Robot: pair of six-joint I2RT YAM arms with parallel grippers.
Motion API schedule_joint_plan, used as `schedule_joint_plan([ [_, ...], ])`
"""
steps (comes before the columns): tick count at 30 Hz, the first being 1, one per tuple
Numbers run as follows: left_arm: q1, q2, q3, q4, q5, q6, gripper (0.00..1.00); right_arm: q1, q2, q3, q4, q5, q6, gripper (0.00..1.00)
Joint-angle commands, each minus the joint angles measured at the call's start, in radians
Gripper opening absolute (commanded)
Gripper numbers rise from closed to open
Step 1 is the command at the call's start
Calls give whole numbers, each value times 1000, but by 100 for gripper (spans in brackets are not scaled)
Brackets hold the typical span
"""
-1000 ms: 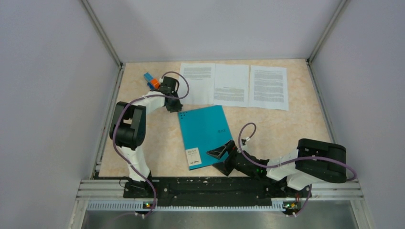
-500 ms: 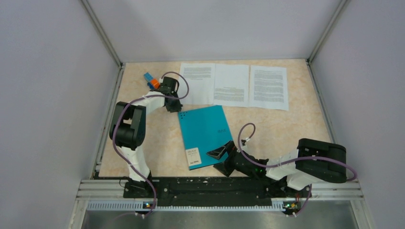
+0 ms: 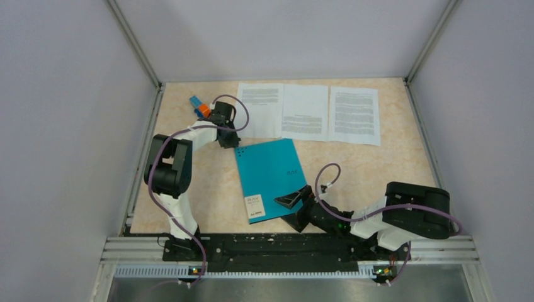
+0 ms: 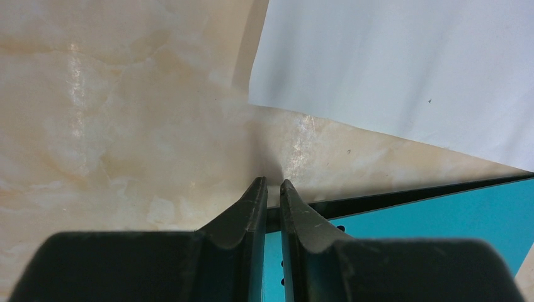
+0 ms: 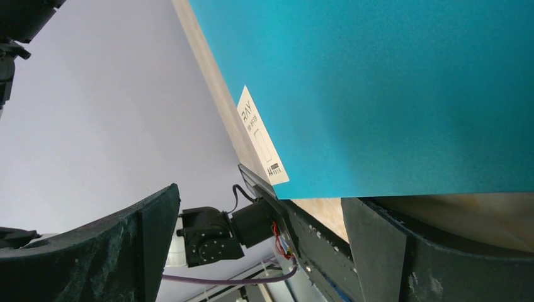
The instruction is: Put the files into the folder
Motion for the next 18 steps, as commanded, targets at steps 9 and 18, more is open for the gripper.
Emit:
schedule_joint_plan([
  [9,-6,-16,-72,-9,80,-24,11,10,19,-35,146,106,13,92],
  [18,-10,-62,-163,19,120,-75,2,11,-64,-37,111,146,-70,88],
])
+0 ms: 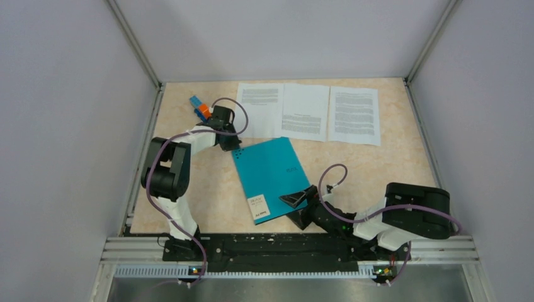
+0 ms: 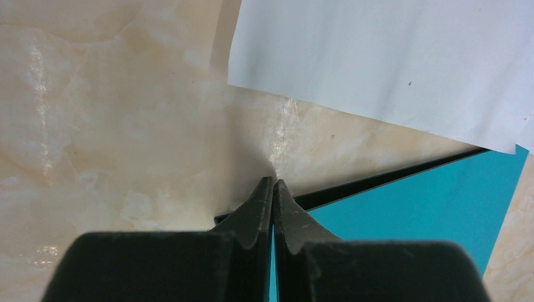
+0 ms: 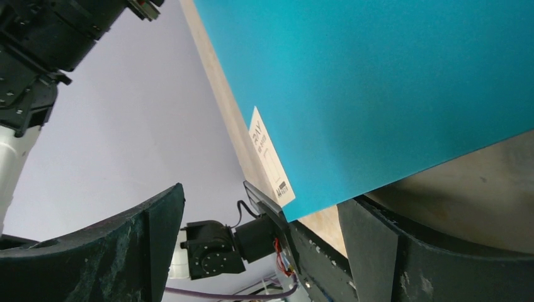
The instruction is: Put the files into the folder
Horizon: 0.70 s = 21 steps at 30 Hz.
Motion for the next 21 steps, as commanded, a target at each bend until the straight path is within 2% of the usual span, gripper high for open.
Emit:
schedule_joint_plan([
  [1,-12,-29,-87,-66,60,-38,2,10,-81,12,24,67,-63,88],
  [8,-13,-69,-135,-59,98,-63,0,11,-204,38,-111,89,-163,82],
  [14,-12,-106,-145,-60,137,-77,0,13,-280,81,-247,86,-290,65],
  [16,-13,-122,-134,-72,139,-77,0,14,-309,95,-298,89,-346,56],
  [21,-11,-165,-50,-170,123,-41,3,25,-382,164,-466,107,-507,18],
])
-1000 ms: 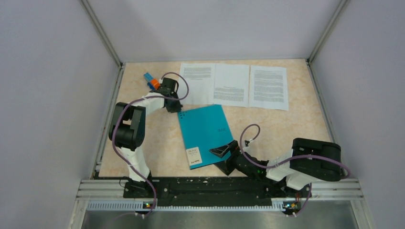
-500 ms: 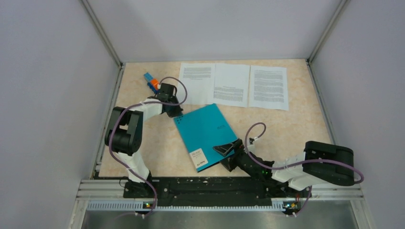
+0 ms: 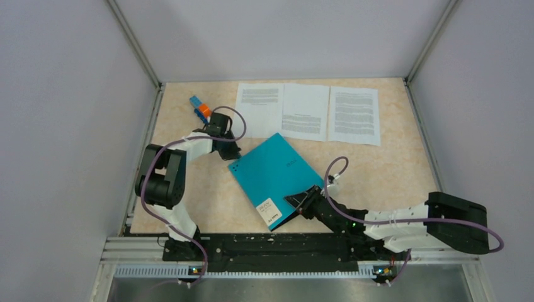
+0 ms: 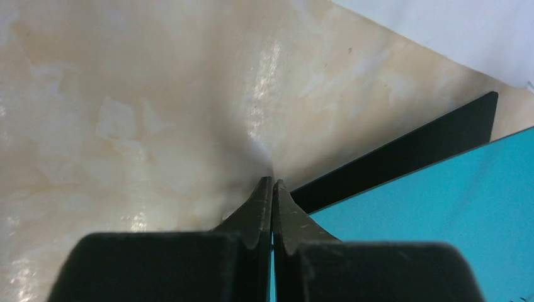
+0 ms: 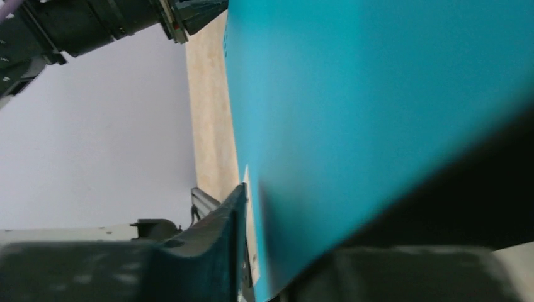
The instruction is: Put the files into the folder
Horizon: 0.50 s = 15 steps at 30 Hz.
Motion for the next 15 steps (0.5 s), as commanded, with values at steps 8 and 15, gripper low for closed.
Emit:
schedule_joint_plan([
  [8,-8,-155,225,-355,-103,-33,22,159,-107,232,-336,228,-475,0],
  [15,-18,-285,327,-535,-233,-236,65,308,-33,375,-386,456,-855,0],
])
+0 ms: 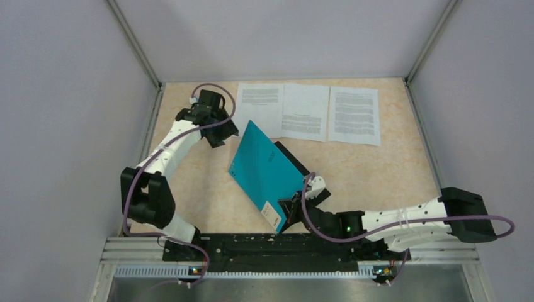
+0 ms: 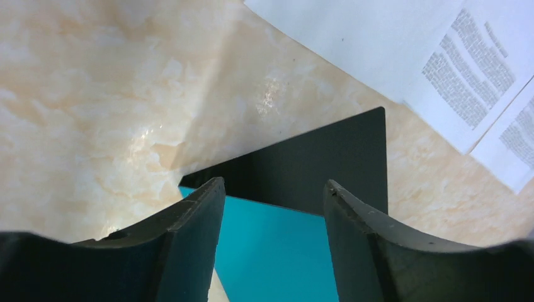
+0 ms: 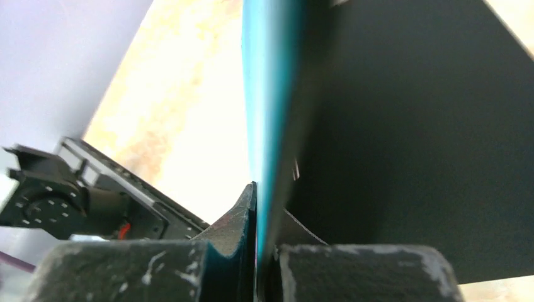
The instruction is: Put the files into the folder
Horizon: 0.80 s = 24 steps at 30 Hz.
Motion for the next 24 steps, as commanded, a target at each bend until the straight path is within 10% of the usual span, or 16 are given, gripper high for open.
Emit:
schedule_joint_plan([
  [1,-16,-152,47,-130,-94,-154,70,84,52,120,-40,202,-313,0],
  [12,-113,-393,62,-195,-171,-303,80,186,227,288,-81,252,-504,0],
  [24,-192,-410,-35,-224,-211,-294,56,195,300,389,-179,255,-509,0],
])
